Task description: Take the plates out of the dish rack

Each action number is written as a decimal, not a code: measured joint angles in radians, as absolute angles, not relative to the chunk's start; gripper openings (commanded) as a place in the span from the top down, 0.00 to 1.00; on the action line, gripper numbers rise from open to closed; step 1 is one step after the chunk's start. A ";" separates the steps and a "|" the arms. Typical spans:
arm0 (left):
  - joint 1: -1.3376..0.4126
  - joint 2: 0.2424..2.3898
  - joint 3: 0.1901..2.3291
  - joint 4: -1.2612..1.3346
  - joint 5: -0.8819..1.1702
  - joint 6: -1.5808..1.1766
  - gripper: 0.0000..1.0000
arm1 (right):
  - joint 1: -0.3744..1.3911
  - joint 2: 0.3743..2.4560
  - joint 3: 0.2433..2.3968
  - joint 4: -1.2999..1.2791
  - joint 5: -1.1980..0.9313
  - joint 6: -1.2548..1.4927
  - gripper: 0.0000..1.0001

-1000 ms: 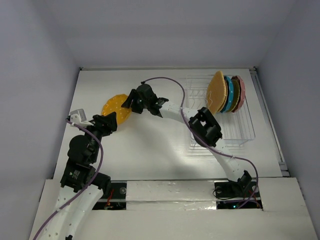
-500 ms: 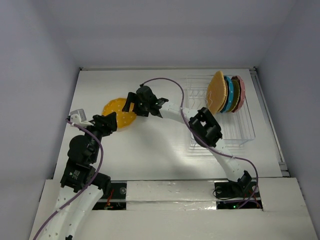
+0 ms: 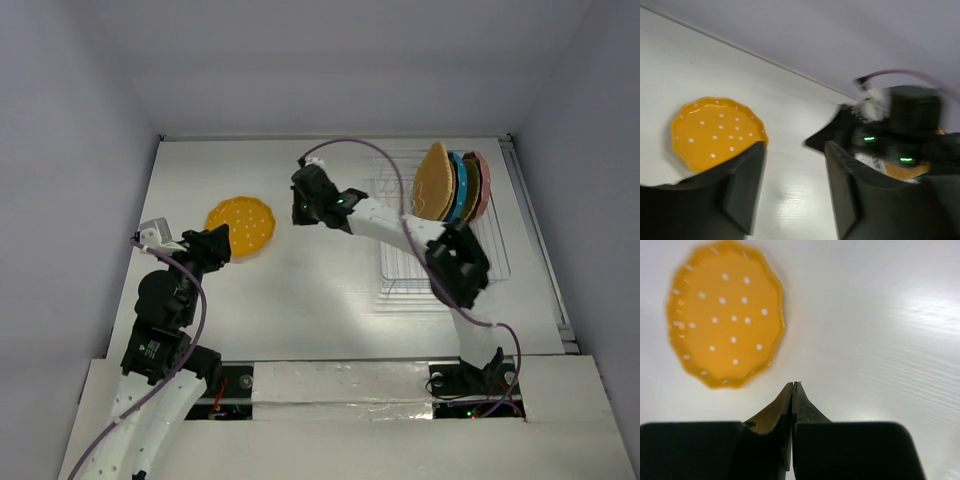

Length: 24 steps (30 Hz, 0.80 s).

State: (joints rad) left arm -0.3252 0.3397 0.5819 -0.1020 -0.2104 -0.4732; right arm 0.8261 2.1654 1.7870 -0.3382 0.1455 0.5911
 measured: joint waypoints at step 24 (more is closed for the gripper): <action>-0.325 0.340 0.582 -0.103 -0.210 -0.475 0.66 | 0.301 1.365 1.209 -0.458 0.625 0.328 0.50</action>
